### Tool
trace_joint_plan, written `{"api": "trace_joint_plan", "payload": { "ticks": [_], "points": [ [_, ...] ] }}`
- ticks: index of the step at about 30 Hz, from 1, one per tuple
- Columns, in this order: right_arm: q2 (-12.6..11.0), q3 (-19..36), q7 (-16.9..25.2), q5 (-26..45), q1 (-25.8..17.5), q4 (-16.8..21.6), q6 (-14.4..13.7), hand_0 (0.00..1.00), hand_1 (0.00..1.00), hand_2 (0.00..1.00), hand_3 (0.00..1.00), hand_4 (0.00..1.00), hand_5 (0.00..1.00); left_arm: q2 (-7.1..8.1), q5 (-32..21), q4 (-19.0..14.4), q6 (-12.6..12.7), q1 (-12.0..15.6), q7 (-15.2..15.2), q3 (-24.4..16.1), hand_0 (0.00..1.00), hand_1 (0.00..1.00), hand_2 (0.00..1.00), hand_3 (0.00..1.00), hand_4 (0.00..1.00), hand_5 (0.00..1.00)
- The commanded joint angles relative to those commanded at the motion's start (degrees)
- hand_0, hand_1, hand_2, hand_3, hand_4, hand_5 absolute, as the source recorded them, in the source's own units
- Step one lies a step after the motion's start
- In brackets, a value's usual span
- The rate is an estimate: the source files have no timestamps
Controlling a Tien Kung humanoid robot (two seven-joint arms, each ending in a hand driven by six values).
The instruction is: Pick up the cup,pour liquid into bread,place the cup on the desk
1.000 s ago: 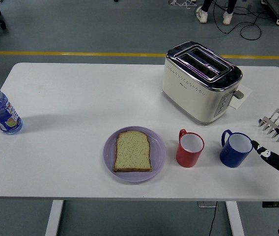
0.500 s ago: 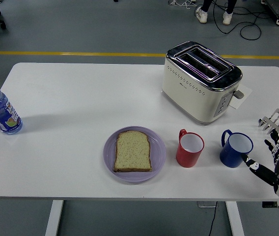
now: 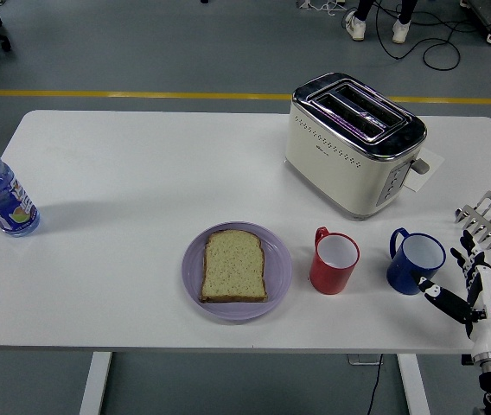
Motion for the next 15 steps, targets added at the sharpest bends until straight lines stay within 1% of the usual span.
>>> {"api": "trace_joint_plan", "payload": {
  "ticks": [5,15],
  "points": [
    [0.23,-0.96,0.16,0.55,1.23,-1.19,-0.13,0.998,0.907,0.989,0.998,0.985,0.108,0.01,0.22,0.01,-0.03,-0.09,0.01,-0.12,0.631,0.636,0.648,0.5,0.244,0.862],
    [1.13,-3.12,0.49,3.06,4.5,-5.85,0.02,0.998,0.902,0.985,0.998,0.987,0.112,-0.02,0.19,-0.01,-0.05,-0.13,0.05,-0.25,0.632,0.636,0.649,0.5,0.246,0.866]
  ]
}}
